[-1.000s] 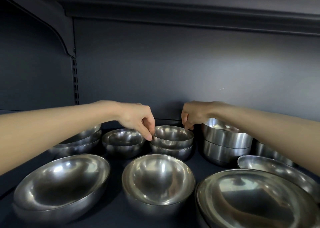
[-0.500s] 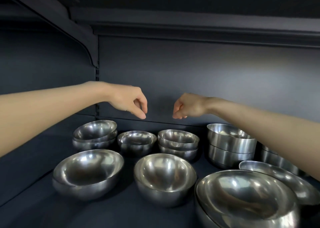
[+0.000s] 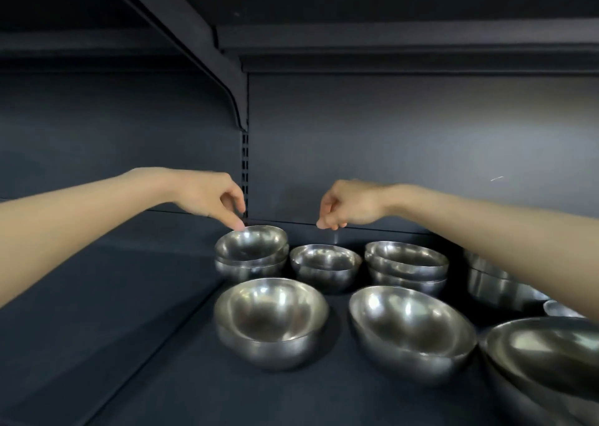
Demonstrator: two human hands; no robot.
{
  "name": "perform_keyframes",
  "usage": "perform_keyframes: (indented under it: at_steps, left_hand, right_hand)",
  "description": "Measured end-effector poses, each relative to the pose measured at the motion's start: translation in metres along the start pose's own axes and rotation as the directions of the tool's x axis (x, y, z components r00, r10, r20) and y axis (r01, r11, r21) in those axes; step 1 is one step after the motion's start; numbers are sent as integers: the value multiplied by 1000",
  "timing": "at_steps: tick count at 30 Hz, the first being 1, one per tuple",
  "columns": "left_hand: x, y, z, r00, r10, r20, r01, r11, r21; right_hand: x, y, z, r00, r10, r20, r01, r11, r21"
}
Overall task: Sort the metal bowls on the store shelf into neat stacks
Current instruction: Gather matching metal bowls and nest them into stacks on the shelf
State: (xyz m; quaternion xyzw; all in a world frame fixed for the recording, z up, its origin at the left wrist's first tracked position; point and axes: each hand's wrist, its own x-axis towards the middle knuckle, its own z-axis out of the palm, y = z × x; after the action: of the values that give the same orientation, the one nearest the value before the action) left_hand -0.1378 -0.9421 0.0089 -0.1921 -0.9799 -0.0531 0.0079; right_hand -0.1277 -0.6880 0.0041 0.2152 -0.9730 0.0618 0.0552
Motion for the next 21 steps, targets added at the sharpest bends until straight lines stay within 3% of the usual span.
perform_keyframes:
  at_steps: [5,13,21]
  left_hand:
    - [4,-46,9,994,-23,109,22,1000,8]
    - [23,-60,33,981,82,174,-64,992,-104]
    - [34,-61,48,980,146,133,-130,984,-118]
  right_hand:
    - [30,-28,18,997,34,70,-32,999,-24]
    - [64,-52,42,986,132,105,-135,991,18]
    - [77,-45,53,983,168,77,-169,985,18]
